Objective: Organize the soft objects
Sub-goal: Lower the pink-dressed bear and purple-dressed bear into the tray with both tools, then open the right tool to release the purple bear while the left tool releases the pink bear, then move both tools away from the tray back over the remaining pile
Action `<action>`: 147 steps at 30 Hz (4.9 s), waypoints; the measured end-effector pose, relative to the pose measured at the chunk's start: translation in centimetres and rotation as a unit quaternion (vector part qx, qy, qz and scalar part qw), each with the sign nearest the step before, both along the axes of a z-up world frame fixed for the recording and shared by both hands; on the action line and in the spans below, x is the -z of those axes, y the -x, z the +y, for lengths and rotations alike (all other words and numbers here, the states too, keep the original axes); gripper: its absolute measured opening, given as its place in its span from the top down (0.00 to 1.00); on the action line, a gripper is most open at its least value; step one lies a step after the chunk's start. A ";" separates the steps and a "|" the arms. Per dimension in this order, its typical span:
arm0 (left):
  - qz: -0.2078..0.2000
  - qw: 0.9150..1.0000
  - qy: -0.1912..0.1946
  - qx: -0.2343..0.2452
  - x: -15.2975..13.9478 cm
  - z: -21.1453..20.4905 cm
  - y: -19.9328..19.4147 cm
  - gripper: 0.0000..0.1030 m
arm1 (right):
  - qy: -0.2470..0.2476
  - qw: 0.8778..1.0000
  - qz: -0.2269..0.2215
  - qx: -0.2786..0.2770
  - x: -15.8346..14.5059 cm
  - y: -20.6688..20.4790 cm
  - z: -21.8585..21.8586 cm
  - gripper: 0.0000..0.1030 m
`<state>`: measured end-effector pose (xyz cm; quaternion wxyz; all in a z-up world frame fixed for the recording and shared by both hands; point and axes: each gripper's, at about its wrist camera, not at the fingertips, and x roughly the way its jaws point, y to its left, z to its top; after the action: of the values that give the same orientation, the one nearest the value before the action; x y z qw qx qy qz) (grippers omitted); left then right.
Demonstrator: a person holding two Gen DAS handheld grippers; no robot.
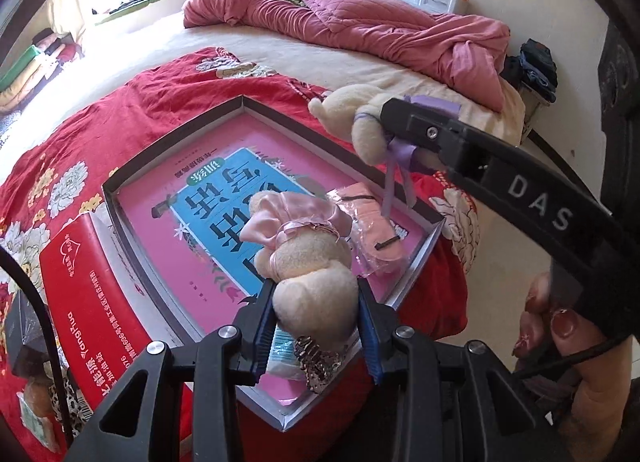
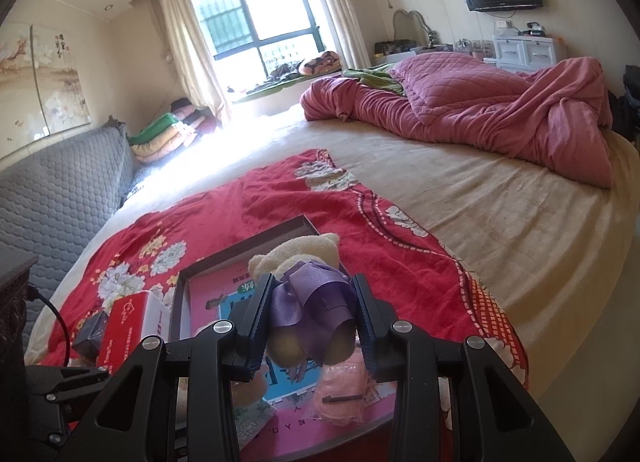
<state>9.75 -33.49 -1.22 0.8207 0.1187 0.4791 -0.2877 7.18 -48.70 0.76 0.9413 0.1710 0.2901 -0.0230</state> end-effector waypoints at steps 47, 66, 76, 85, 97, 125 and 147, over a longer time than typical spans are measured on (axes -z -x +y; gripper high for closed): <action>0.053 0.998 -0.005 -0.014 3.3 0.0 -3.2 0.62 | -0.017 0.991 0.120 -0.052 6.0 -3.0 1.4 0.56; 0.054 0.998 -0.005 -0.012 3.4 -0.6 -3.2 0.60 | -0.010 0.996 0.090 -0.024 4.7 -2.3 0.7 0.43; 0.051 0.998 -0.011 -0.020 3.2 -0.3 -3.2 0.45 | -0.016 0.997 0.073 -0.008 4.1 -2.0 0.0 0.29; 0.036 0.999 -0.018 -0.026 1.9 0.4 -3.1 0.35 | -0.016 0.998 0.065 -0.005 3.9 -1.9 -0.1 0.29; 0.026 0.999 0.016 -0.044 -0.1 2.2 -2.9 0.20 | 0.018 0.999 0.044 0.010 2.5 -1.3 0.3 0.27; -0.027 0.996 0.061 -0.065 -6.1 5.9 0.6 0.17 | 0.048 0.993 0.000 0.111 -3.0 2.2 1.3 0.22; -0.060 0.992 0.083 -0.075 -10.6 10.3 3.5 0.17 | 0.091 0.992 -0.014 0.087 -8.9 5.6 5.4 0.22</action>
<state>6.30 -23.23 9.42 0.8740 0.0310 0.4114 -0.2569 1.53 -43.29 9.61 0.9515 0.1095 0.2571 -0.1289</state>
